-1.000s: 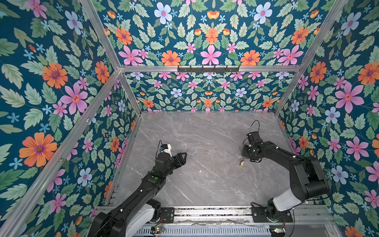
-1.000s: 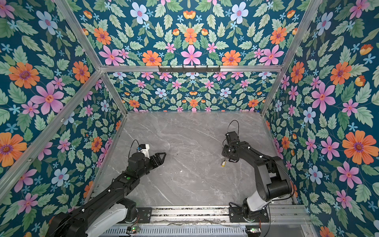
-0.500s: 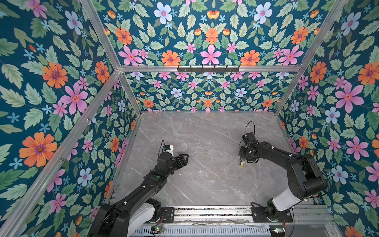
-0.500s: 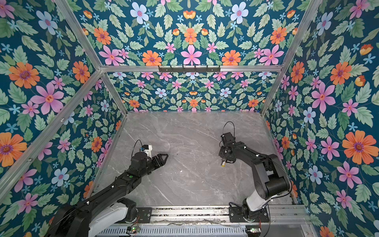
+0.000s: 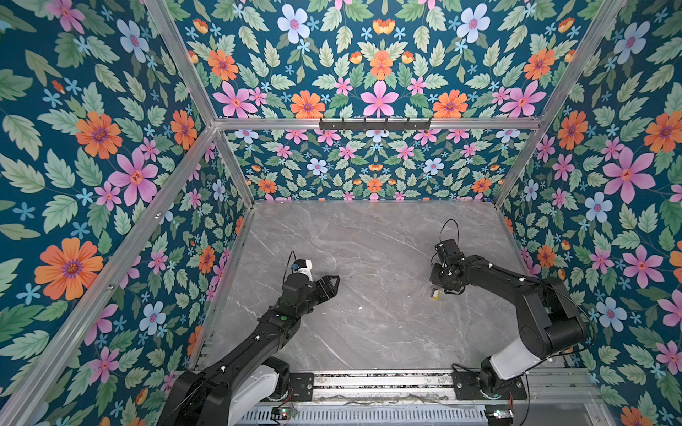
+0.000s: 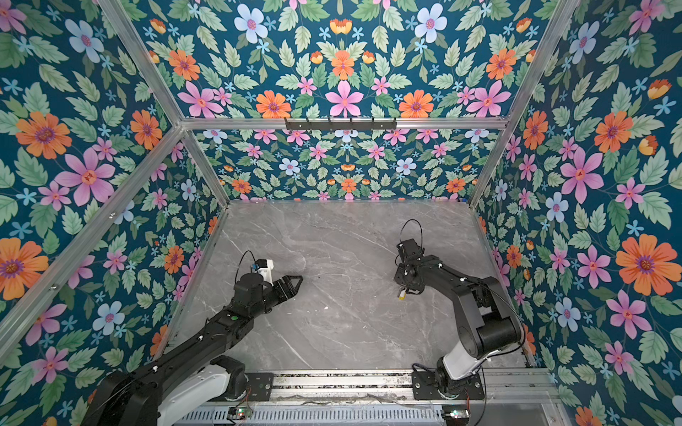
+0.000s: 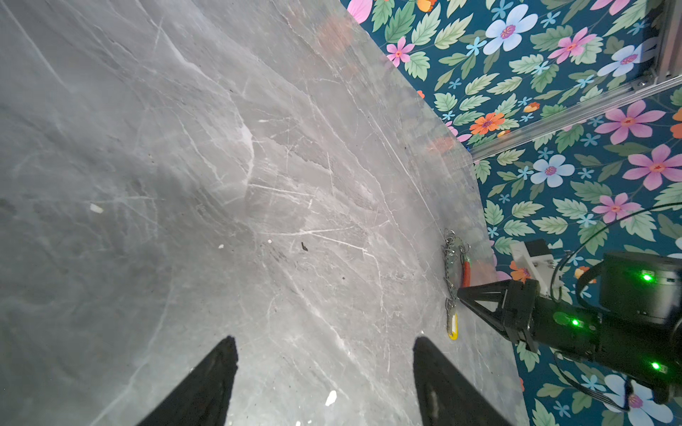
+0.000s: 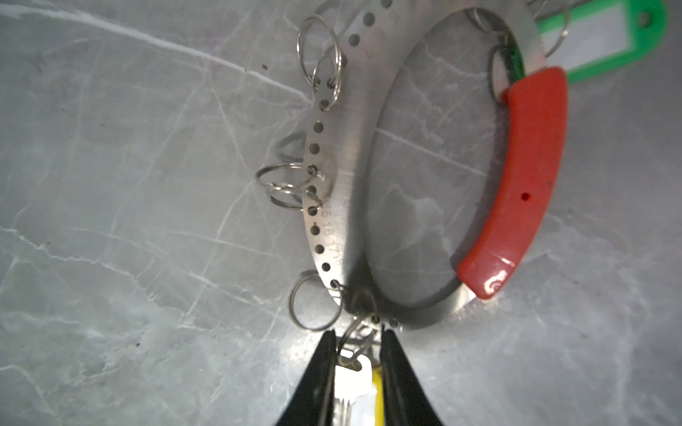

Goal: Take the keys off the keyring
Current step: 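Lift the keyring with the right gripper and carry it toward the left gripper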

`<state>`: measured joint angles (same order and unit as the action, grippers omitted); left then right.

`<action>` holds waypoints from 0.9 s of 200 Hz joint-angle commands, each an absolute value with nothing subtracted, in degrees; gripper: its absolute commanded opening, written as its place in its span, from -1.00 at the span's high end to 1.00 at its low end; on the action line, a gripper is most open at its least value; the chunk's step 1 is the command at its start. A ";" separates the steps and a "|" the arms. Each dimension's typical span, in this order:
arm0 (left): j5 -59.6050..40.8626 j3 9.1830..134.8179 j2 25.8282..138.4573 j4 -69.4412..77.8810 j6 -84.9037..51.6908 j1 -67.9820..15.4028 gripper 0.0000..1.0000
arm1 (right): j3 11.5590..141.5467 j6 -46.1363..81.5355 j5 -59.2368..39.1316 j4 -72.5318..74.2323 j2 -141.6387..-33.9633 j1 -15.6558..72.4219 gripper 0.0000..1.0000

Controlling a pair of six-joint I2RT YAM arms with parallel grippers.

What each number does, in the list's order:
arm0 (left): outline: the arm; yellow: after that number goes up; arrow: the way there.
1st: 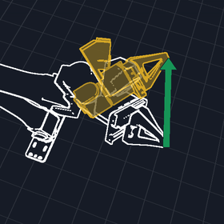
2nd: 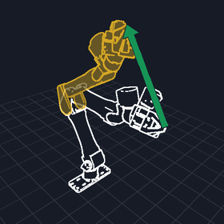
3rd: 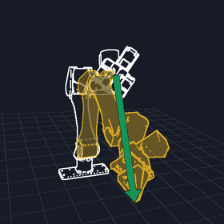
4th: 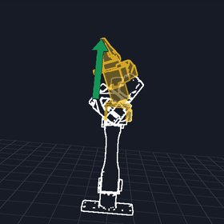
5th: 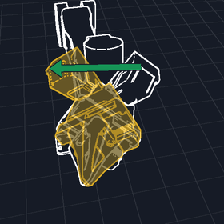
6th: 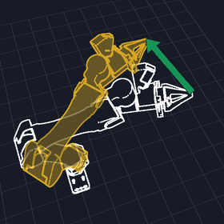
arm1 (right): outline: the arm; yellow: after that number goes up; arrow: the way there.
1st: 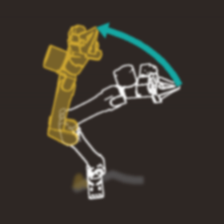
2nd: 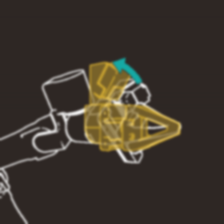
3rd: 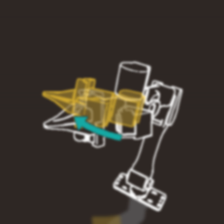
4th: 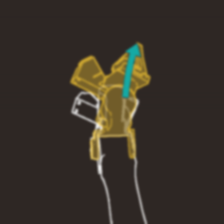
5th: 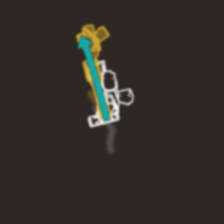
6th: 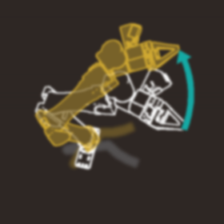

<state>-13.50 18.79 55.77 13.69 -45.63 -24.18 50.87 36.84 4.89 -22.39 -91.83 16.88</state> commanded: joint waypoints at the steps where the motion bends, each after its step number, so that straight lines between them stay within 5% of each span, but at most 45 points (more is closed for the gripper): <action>1: -13.10 19.16 55.29 12.89 -44.75 -24.26 -0.55 | 50.76 36.64 6.15 -23.08 -91.76 17.04 0.54; 180: -12.92 20.06 55.37 12.04 -44.90 -24.33 -0.55 | 50.16 32.78 8.49 -21.95 -91.80 17.84 1.00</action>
<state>-13.32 19.75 55.27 12.14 -45.41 -24.27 50.19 34.41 6.63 -22.02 -92.03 17.56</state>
